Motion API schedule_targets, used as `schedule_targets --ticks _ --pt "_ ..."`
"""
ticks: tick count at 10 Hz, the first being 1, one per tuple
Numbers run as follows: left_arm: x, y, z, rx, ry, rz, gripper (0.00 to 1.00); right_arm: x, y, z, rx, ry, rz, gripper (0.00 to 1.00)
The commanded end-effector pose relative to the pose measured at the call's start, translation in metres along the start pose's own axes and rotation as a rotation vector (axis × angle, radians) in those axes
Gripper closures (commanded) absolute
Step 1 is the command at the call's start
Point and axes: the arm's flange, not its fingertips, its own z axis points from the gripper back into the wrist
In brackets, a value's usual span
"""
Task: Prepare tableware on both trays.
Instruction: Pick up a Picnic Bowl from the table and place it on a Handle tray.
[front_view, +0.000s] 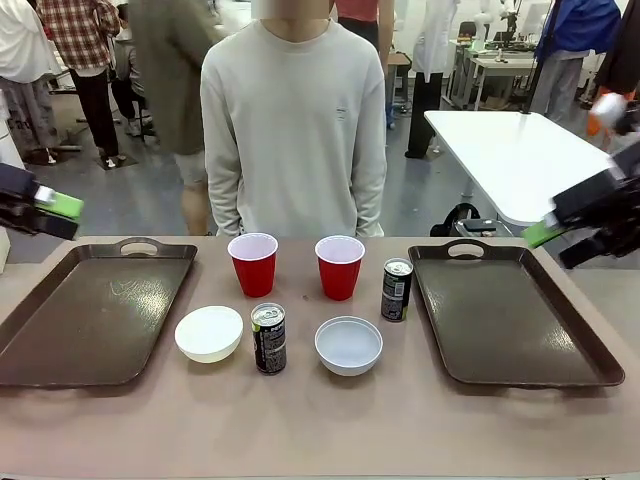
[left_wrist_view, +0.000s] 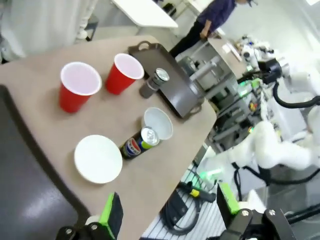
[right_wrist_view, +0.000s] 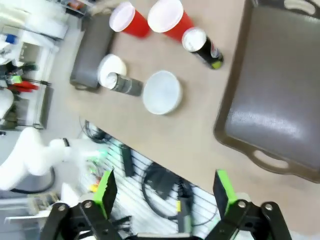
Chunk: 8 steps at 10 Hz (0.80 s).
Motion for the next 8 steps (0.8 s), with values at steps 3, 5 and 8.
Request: schedule_targets --ticks 3,5,8 --pt "-0.101 0.044 0.016 0.027 0.041 0.220 0.00 -0.088 -0.076 -0.023 0.206 0.016 -0.063 0.00" --pt "-0.117 0.059 0.026 0.002 0.014 0.275 0.00 -0.092 -0.096 -0.030 0.222 0.052 -0.091 0.00" --pt "-0.120 0.053 0.026 0.068 0.008 0.222 0.00 -0.091 -0.090 -0.041 -0.093 0.132 -0.029 0.00"
